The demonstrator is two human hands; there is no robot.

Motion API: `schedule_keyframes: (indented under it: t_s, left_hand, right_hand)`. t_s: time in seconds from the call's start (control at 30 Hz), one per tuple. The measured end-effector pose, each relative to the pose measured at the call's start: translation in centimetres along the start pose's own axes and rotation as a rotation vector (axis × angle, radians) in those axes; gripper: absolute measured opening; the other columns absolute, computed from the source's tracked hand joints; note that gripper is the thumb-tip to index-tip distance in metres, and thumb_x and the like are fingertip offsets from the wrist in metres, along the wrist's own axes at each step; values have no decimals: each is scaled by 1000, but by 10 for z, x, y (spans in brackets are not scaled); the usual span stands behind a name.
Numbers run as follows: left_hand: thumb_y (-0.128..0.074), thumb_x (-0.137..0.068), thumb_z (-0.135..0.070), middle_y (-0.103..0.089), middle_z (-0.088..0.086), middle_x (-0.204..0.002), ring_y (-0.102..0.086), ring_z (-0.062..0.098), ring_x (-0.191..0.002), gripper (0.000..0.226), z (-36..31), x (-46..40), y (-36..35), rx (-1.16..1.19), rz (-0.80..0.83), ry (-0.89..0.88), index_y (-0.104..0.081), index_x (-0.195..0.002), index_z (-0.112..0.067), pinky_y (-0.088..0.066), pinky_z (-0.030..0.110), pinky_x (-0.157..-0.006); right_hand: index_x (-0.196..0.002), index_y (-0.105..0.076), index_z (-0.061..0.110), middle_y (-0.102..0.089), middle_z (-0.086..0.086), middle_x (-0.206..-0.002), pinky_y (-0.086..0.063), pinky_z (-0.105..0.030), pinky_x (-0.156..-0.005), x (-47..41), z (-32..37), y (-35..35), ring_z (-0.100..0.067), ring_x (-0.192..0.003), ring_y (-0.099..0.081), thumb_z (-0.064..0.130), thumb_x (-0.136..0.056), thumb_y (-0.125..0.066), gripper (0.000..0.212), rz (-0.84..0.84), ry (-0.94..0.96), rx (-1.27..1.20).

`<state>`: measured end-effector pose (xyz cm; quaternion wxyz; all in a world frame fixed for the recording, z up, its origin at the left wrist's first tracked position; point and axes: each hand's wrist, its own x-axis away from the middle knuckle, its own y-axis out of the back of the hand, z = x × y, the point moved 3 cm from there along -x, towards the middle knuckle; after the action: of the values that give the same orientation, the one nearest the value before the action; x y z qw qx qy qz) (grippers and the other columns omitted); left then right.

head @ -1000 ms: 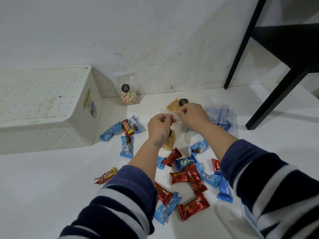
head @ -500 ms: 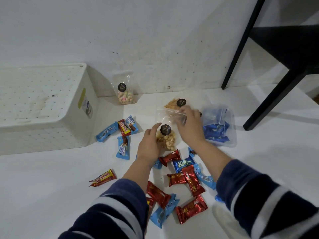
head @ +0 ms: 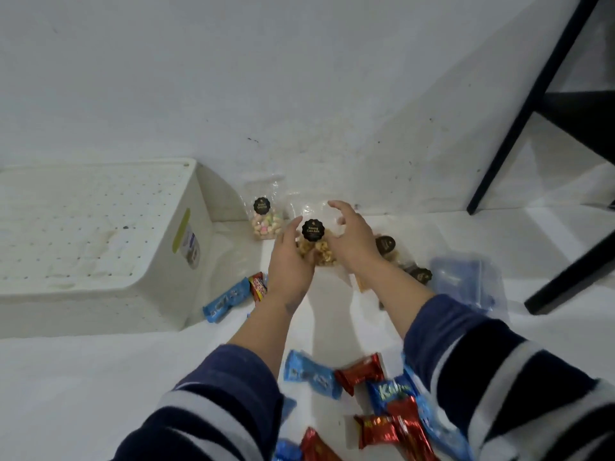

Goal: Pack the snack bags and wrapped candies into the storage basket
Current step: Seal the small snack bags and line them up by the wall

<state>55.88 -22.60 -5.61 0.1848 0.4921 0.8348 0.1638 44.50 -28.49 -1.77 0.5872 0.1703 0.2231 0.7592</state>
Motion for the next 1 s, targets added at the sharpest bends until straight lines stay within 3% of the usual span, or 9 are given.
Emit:
schedule_keyframes:
  t_s: [0.2,0.33,0.43,0.53,0.67,0.77,0.93,1.0]
  left_hand:
    - [-52,-88,2,-46,10,-140,-43,23,-132,69,31,-67,1,-73,39,82,-29,-147,-24,-41,38,-107]
    - [-55,-87,0,-40,8,-148,-39,23,-136,71,48,-78,-5,-131,116,82,-27,-149,-23,-37,36,-110]
    - [-54,-85,2,-31,7,-149,-39,25,-132,71,49,-73,1,-226,33,113,-32,-146,-26,-38,31,-100]
    - [-59,-82,-2,-37,5,-137,-44,23,-122,62,37,-62,2,-299,-30,19,-42,-138,-24,-42,29,-86]
    - [-69,-84,-24,-43,4,-134,-45,20,-124,52,15,-40,-29,-284,221,-129,-49,-132,-21,-40,26,-95]
    - [-73,-79,-38,-34,2,-145,-35,19,-134,70,-1,-27,-53,-275,409,-100,-40,-140,-25,-33,30,-107]
    - [-86,-64,-39,-19,1,-155,-23,23,-143,108,-11,-18,-81,-321,602,-58,-20,-149,-32,-29,40,-115]
    - [-86,-63,-36,-19,4,-156,-22,25,-144,114,-9,-20,-88,-359,621,-90,-15,-151,-34,-29,42,-115]
  right_hand:
    - [-142,-39,31,-44,-9,-136,-41,-24,-82,-68,4,-40,-26,-119,-52,9,-93,-54,56,123,-22,-28]
    - [-143,-40,28,-40,-9,-144,-39,-22,-78,-84,-2,-50,-25,-124,-49,2,-92,-51,58,183,-42,11]
    - [-139,-46,28,-39,-8,-145,-42,-23,-75,-84,-4,-42,-26,-120,-53,1,-90,-50,56,194,-42,71]
    - [-134,-52,26,-41,-7,-141,-40,-22,-81,-74,-6,-20,-24,-123,-49,0,-90,-47,50,203,-53,191]
    - [-130,-57,24,-48,-4,-139,-44,-28,-96,-56,-6,24,-24,-125,-50,4,-91,-49,44,198,-83,453]
    - [-130,-57,26,-48,-4,-140,-44,-38,-103,-43,-8,64,-27,-127,-46,6,-91,-48,45,139,-165,651]
    - [-131,-55,15,-51,-9,-134,-46,-35,-98,-26,-32,117,-30,-121,-49,5,-87,-47,45,28,-345,783]
    - [-113,-60,5,-58,-11,-120,-47,-29,-84,-21,-46,127,-28,-103,-56,5,-87,-47,29,12,-455,733]
